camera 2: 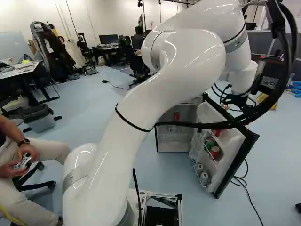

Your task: Grab a drink from the fridge

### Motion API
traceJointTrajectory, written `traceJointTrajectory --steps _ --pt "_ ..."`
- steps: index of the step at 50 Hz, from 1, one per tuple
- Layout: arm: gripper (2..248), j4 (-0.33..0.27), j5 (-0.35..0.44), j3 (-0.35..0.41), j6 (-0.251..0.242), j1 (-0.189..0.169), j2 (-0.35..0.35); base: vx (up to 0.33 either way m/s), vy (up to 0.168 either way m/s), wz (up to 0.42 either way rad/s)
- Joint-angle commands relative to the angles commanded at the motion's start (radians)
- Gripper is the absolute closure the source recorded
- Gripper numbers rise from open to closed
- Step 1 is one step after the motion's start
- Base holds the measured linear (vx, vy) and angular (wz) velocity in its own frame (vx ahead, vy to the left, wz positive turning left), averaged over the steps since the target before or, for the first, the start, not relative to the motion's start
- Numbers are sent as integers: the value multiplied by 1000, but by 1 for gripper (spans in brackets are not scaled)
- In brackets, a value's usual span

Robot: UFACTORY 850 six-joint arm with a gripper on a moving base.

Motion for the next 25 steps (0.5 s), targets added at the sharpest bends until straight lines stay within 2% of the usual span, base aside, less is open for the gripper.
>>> traceJointTrajectory --steps 11,25 --pt "3 5 -22 -44 0 0 -29 0 0 0" --pt "3 6 -33 -29 0 -3 -19 0 0 0"
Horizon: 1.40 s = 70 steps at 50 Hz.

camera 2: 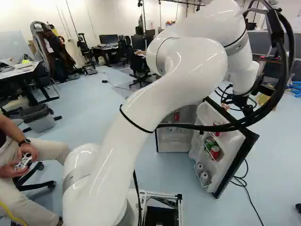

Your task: Grab a drink from the fridge

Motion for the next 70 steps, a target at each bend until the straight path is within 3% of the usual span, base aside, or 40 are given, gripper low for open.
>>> traceJointTrajectory --steps 70 --pt "3 0 -5 223 0 -17 145 0 0 0"
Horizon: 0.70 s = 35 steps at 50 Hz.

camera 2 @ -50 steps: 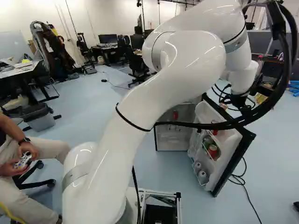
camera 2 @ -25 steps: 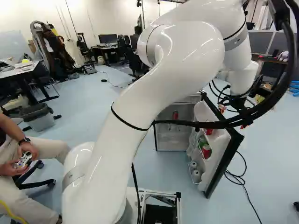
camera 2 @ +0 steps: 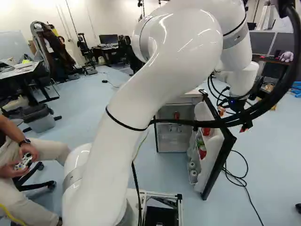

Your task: Grab a drink from the fridge

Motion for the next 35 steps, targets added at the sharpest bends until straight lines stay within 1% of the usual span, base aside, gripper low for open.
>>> traceJointTrajectory --steps 35 --pt "3 0 -29 130 0 7 86 0 0 0"
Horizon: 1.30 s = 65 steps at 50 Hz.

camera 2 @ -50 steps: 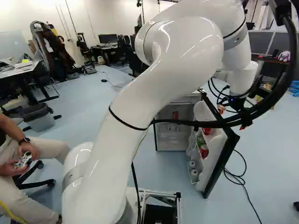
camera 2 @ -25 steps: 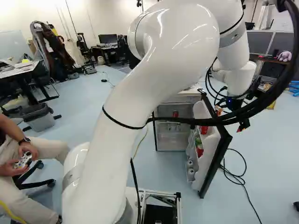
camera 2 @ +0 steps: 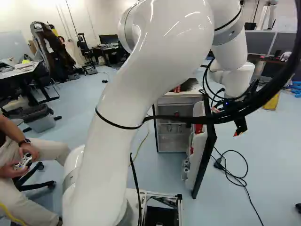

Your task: Grab a drink from the fridge

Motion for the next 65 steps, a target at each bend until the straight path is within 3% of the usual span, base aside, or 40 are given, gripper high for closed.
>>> traceJointTrajectory --steps 65 --pt "3 0 -20 199 0 67 136 0 0 0"
